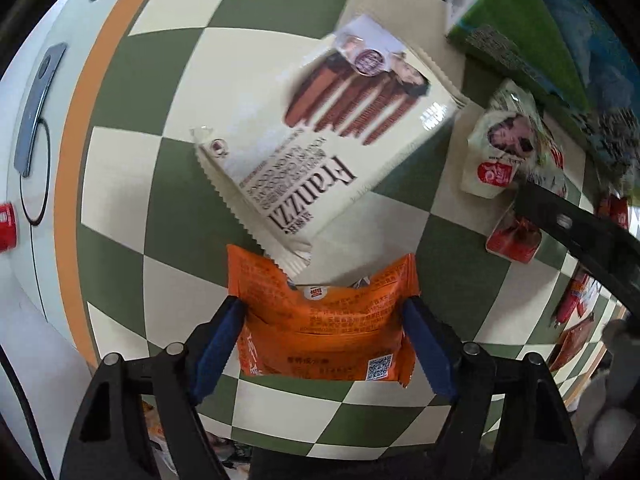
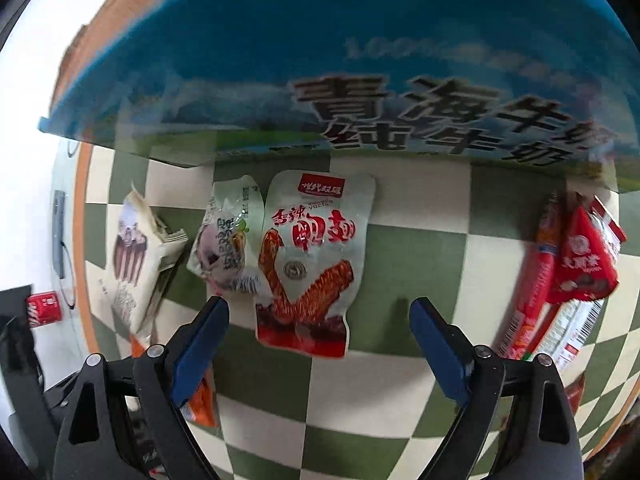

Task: Organize snacks
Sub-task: 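Grasp the orange snack bag with the left tool while the right tool reaches the clear packet, then hold the orange bag in the left tool while the right tool grasps the clear packet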

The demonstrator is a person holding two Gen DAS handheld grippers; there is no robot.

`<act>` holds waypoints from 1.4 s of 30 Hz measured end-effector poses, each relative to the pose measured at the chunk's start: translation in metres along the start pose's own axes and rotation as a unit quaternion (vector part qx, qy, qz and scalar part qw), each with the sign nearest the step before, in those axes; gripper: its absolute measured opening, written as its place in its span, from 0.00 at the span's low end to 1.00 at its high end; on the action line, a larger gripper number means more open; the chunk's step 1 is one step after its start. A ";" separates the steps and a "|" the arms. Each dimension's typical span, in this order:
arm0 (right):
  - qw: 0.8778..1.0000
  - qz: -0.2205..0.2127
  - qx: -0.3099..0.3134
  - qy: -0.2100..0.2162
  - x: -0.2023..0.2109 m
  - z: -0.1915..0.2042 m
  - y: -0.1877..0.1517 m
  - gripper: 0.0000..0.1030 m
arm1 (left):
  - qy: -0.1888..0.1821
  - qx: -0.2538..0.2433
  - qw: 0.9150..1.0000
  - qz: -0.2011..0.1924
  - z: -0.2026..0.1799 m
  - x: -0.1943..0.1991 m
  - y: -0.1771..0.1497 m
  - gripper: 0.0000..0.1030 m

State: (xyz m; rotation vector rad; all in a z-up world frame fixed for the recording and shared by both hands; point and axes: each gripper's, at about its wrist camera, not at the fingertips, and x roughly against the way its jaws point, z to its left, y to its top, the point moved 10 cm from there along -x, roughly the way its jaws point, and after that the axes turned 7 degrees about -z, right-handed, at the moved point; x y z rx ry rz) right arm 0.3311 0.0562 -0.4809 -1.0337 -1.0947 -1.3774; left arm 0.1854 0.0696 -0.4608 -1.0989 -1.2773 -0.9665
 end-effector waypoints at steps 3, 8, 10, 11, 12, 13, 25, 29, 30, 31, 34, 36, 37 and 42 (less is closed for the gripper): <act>1.000 -0.013 0.010 -0.018 -0.006 0.003 0.003 0.73 | -0.012 -0.001 1.000 0.003 0.003 0.000 0.001 0.79; 0.998 -0.024 0.036 -0.046 -0.007 0.005 0.003 0.46 | -0.023 -0.002 1.000 0.005 0.001 -0.002 -0.001 0.80; 0.998 -0.015 0.034 -0.042 -0.005 0.000 -0.003 0.46 | -0.045 -0.008 0.999 0.012 -0.003 -0.001 -0.004 0.80; 0.999 -0.008 0.032 -0.038 -0.002 -0.005 -0.007 0.46 | -0.067 -0.006 0.998 0.019 -0.003 0.000 -0.006 0.80; 0.999 0.000 0.032 -0.036 -0.001 -0.009 -0.012 0.46 | -0.091 -0.002 0.996 0.025 -0.006 0.001 -0.008 0.80; 0.999 0.005 0.031 -0.034 -0.001 -0.012 -0.014 0.46 | -0.111 0.005 0.993 0.027 -0.009 0.002 -0.009 0.80; 0.999 0.032 0.031 -0.021 0.005 -0.039 -0.053 0.45 | -0.033 -0.083 0.996 0.013 -0.037 0.002 -0.020 0.80; 0.998 0.033 0.045 -0.025 0.006 -0.037 -0.055 0.45 | 0.003 -0.131 0.991 -0.010 -0.053 0.007 -0.025 0.67; 0.998 0.032 0.047 -0.024 0.005 -0.035 -0.054 0.45 | 0.004 -0.136 0.991 -0.012 -0.056 0.008 -0.027 0.65; 0.998 0.032 0.049 -0.023 0.002 -0.033 -0.051 0.45 | 0.000 -0.137 0.991 -0.011 -0.061 0.010 -0.029 0.63; 0.998 0.029 0.047 -0.014 0.007 -0.028 -0.053 0.24 | -0.018 -0.130 0.991 -0.006 -0.073 0.017 -0.035 0.61; 0.999 0.028 0.042 0.003 0.014 -0.024 -0.054 0.24 | -0.024 -0.125 0.992 -0.008 -0.075 0.021 -0.037 0.60; 0.999 0.026 0.043 0.005 0.019 -0.023 -0.054 0.24 | -0.028 -0.124 0.992 -0.010 -0.078 0.025 -0.037 0.60; 0.999 0.017 0.047 0.023 0.034 -0.019 -0.056 0.22 | -0.052 -0.108 0.992 -0.025 -0.087 0.056 -0.021 0.58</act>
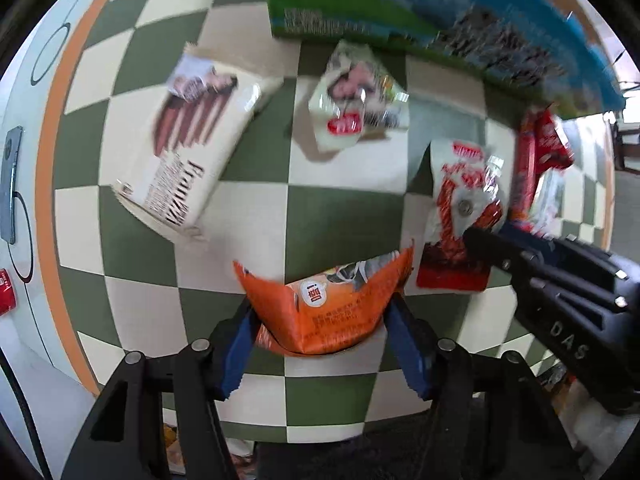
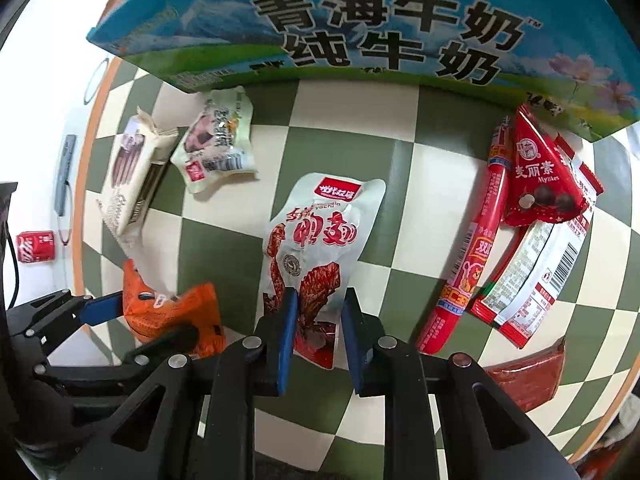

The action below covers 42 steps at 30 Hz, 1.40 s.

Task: Organize snacks
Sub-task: 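Hold the orange bag in the left tool while the right tool grasps the clear packet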

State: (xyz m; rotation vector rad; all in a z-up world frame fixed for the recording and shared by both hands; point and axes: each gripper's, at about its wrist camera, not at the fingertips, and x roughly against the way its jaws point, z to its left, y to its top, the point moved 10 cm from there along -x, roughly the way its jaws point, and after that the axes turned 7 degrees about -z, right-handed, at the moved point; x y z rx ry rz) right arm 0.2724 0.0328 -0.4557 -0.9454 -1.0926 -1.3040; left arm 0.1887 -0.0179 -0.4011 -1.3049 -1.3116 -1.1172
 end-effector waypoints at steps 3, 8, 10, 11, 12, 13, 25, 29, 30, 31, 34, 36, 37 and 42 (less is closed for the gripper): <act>1.000 -0.010 -0.003 0.016 0.016 0.001 0.000 0.21 | -0.009 0.006 1.000 -0.019 -0.002 0.023 0.015 0.57; 0.998 -0.031 -0.006 0.045 0.048 -0.003 0.003 0.02 | -0.030 0.013 0.998 -0.053 -0.005 0.063 0.037 0.57; 0.998 -0.038 -0.007 0.058 0.063 -0.002 0.005 0.02 | -0.036 0.009 0.997 -0.067 -0.002 0.080 0.043 0.57; 0.997 -0.044 -0.005 0.060 0.072 -0.004 0.006 0.02 | -0.039 0.009 0.997 -0.072 0.008 0.085 0.046 0.57; 0.997 -0.056 0.000 0.060 0.083 -0.005 0.009 0.02 | -0.043 0.004 0.996 -0.075 0.006 0.089 0.050 0.57; 0.996 -0.064 0.002 0.060 0.091 -0.006 0.011 0.02 | -0.042 0.002 0.996 -0.078 0.006 0.091 0.053 0.57; 0.998 0.012 0.035 0.059 0.035 -0.014 0.005 0.92 | -0.010 0.037 0.999 -0.038 0.054 0.029 0.034 0.57; 0.997 0.058 -0.010 0.054 0.023 -0.019 -0.007 0.92 | -0.014 0.074 0.997 -0.019 0.076 0.015 0.017 0.57; 0.995 0.068 -0.036 0.060 0.020 -0.023 -0.010 0.92 | -0.016 0.084 0.996 -0.017 0.081 0.013 0.013 0.57; 0.992 0.076 -0.083 0.060 0.017 -0.034 -0.013 0.92 | -0.015 0.091 0.996 -0.016 0.085 0.012 0.010 0.57; 0.980 0.087 -0.165 0.070 0.009 -0.055 -0.020 0.91 | -0.019 0.105 0.994 -0.015 0.093 0.010 0.005 0.57; 0.968 0.093 -0.219 0.074 0.003 -0.069 -0.025 0.91 | -0.021 0.109 0.994 -0.016 0.096 0.009 0.003 0.57; 0.963 0.095 -0.239 0.079 -0.001 -0.073 -0.025 0.91 | -0.021 0.110 0.994 -0.016 0.098 0.008 0.002 0.57; 0.958 0.090 -0.261 0.077 -0.013 -0.072 -0.017 0.89 | -0.024 0.114 0.993 -0.014 0.102 0.007 0.000 0.57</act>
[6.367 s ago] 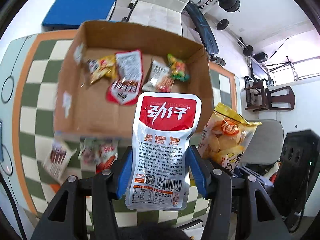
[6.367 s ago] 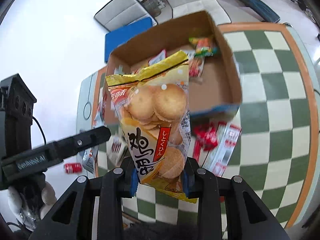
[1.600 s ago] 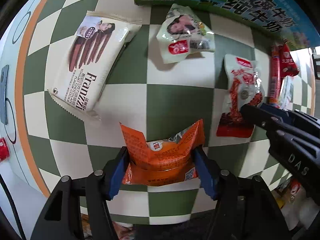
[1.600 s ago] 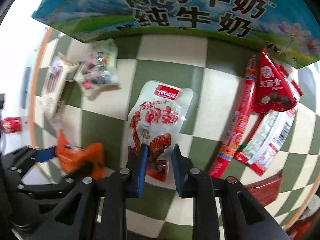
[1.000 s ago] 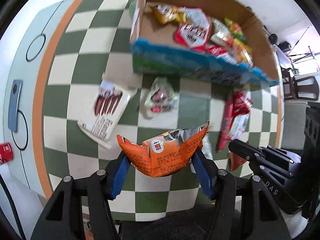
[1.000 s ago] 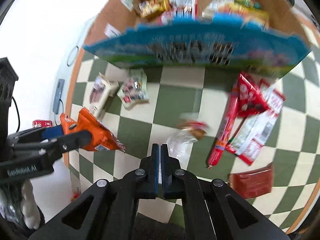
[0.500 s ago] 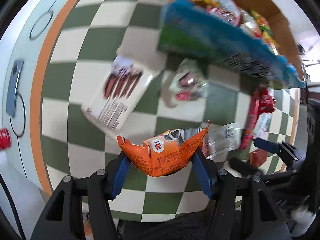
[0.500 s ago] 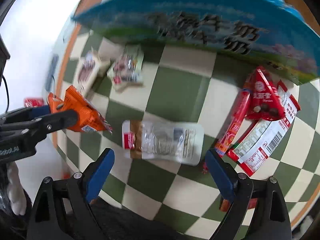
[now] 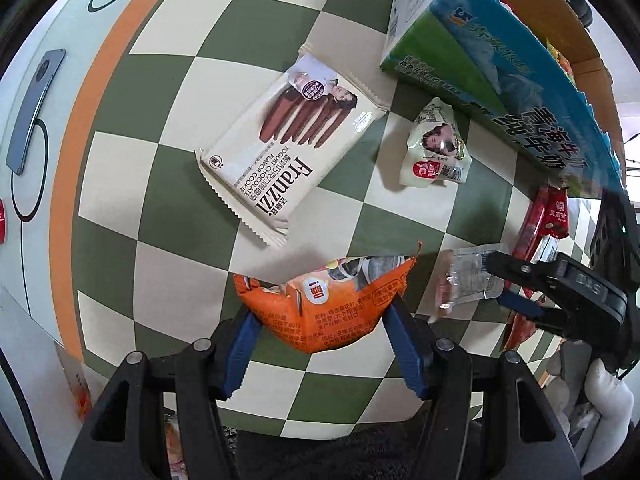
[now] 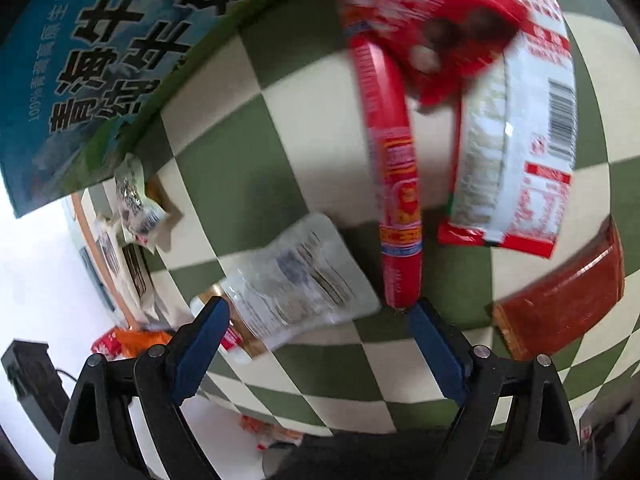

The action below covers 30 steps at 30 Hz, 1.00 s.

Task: Organize snacks
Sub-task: 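Hold the orange bag in the left tool while the right tool grasps the clear packet, then carry the orange bag and clear packet over the box and open both tools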

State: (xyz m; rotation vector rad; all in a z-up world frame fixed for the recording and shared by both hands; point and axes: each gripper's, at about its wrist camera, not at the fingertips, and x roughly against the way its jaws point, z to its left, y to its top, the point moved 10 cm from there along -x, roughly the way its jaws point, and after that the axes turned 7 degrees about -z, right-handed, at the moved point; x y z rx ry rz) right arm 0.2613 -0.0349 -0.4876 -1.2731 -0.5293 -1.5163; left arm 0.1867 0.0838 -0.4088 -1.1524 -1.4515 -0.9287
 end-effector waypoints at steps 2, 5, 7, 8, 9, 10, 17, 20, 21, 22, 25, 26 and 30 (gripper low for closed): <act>1.000 -0.006 0.016 -0.024 -0.003 0.007 0.001 0.81 | 0.001 -0.002 1.000 0.001 0.002 0.000 -0.001 0.57; 0.995 0.000 0.074 -0.064 -0.012 0.027 -0.001 0.80 | 0.004 -0.002 1.000 0.000 0.002 -0.002 -0.001 0.57; 0.989 -0.006 0.119 -0.082 -0.016 0.041 0.000 0.80 | 0.006 0.000 1.000 0.002 0.005 -0.003 -0.002 0.57; 0.987 -0.007 0.132 -0.091 -0.017 0.046 0.000 0.80 | 0.007 0.001 1.000 0.003 0.006 -0.005 -0.003 0.57; 0.983 -0.010 0.152 -0.107 -0.019 0.052 0.001 0.80 | 0.008 0.004 1.000 0.004 0.009 -0.006 -0.004 0.57; 0.980 -0.011 0.161 -0.115 -0.021 0.057 0.001 0.80 | 0.008 0.006 1.000 0.005 0.010 -0.008 -0.005 0.57; 0.946 -0.033 0.244 -0.212 -0.036 0.083 0.002 0.82 | 0.008 0.014 1.000 0.006 0.019 -0.011 -0.010 0.57; 0.927 -0.064 0.296 -0.221 -0.036 0.097 -0.005 0.66 | 0.007 0.015 1.000 0.005 0.020 -0.012 -0.012 0.57; 0.924 -0.068 0.306 -0.219 -0.035 0.100 -0.007 0.61 | 0.007 0.014 1.000 0.005 0.020 -0.012 -0.012 0.57; 0.921 -0.073 0.316 -0.217 -0.034 0.102 -0.011 0.50 | 0.007 0.013 1.000 0.005 0.020 -0.012 -0.013 0.57; 0.922 -0.087 0.325 -0.192 -0.030 0.102 -0.020 0.43 | 0.001 0.011 1.000 0.006 0.019 -0.012 -0.017 0.57; 0.924 -0.089 0.324 -0.184 -0.027 0.101 -0.022 0.40 | 0.000 0.011 1.000 0.006 0.020 -0.012 -0.016 0.57; 0.938 -0.089 0.306 -0.135 -0.006 0.087 -0.021 0.00 | -0.010 0.008 1.000 0.004 0.013 -0.006 -0.020 0.57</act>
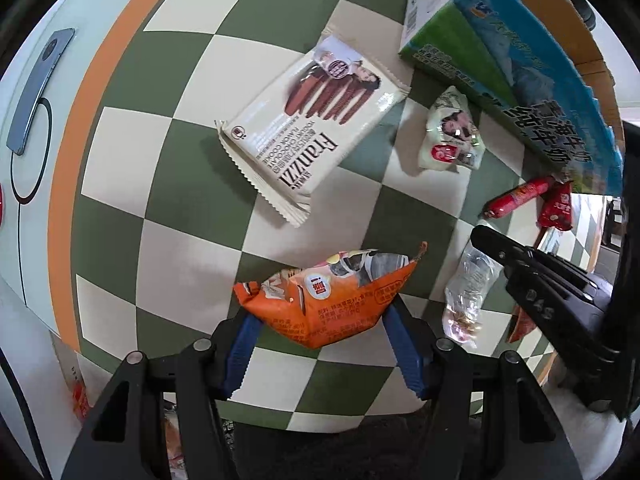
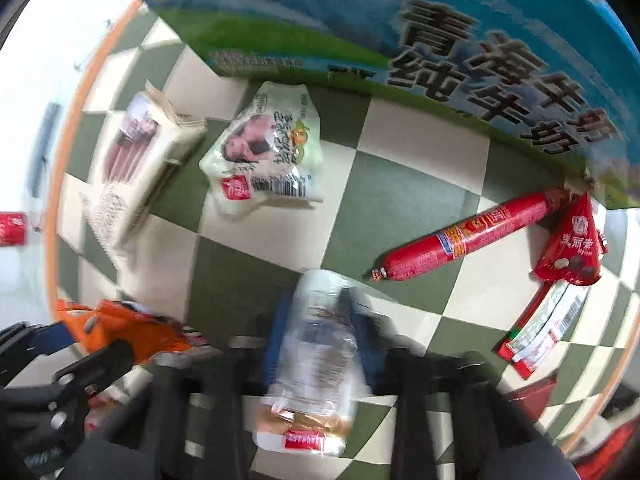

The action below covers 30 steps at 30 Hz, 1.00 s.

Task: Organize snacks
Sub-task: 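Carry the orange bag and clear packet over the box and open both tools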

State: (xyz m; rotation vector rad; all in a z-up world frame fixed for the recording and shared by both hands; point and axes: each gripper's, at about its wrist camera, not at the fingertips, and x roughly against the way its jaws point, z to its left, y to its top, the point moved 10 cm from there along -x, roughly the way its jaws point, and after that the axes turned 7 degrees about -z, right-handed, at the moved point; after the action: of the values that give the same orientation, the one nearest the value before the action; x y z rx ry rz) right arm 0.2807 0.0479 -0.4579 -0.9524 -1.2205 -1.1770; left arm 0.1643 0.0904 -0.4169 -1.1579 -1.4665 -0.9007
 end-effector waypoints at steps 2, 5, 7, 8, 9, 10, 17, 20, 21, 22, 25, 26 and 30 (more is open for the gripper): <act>1.000 -0.004 -0.018 0.022 0.011 -0.013 -0.001 0.00 | -0.003 -0.008 1.000 -0.004 -0.007 0.003 -0.001 0.57; 0.998 -0.016 -0.036 0.043 0.024 -0.022 -0.001 0.00 | -0.003 -0.024 1.000 -0.009 -0.020 0.009 0.004 0.57; 0.997 -0.004 -0.046 0.058 0.027 -0.037 -0.002 0.01 | -0.004 -0.032 0.999 -0.011 -0.028 0.012 0.008 0.57; 0.995 0.012 -0.071 0.075 0.026 -0.042 -0.010 0.01 | -0.003 -0.035 0.999 -0.011 -0.030 0.012 0.010 0.57; 0.990 0.027 -0.103 0.094 0.027 -0.054 -0.011 0.01 | -0.003 -0.036 0.999 -0.011 -0.032 0.012 0.011 0.57; 0.980 0.047 -0.153 0.115 0.026 -0.067 -0.018 0.05 | -0.003 -0.037 0.999 -0.010 -0.034 0.011 0.011 0.57; 0.947 0.086 -0.283 0.122 -0.006 -0.077 -0.064 0.92 | 0.003 -0.037 0.999 0.008 -0.025 -0.009 0.006 0.57; 0.953 0.090 -0.273 0.097 -0.021 -0.069 -0.059 0.91 | 0.005 -0.043 0.999 0.009 -0.025 -0.012 0.006 0.57; 0.957 0.094 -0.262 0.078 -0.025 -0.065 -0.055 0.91 | 0.006 -0.045 0.999 0.008 -0.024 -0.012 0.006 0.57; 0.960 0.097 -0.253 0.066 -0.026 -0.065 -0.049 0.91 | 0.008 -0.046 0.999 0.007 -0.024 -0.012 0.007 0.57; 0.977 0.103 -0.185 -0.007 -0.036 -0.042 -0.037 0.91 | 0.008 -0.046 0.999 0.006 -0.025 -0.014 0.008 0.57; 0.984 0.094 -0.142 -0.042 -0.037 -0.038 -0.034 0.85 | 0.008 -0.047 0.999 0.005 -0.025 -0.015 0.008 0.57; 0.995 0.044 -0.060 -0.068 -0.025 -0.020 -0.026 0.56 | 0.002 -0.045 0.999 0.004 -0.021 -0.013 0.010 0.57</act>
State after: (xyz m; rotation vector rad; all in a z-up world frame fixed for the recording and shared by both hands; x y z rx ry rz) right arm 0.2595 0.0276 -0.4874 -1.1798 -1.2123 -1.1413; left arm 0.1793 0.0702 -0.4258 -1.2270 -1.4289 -0.9714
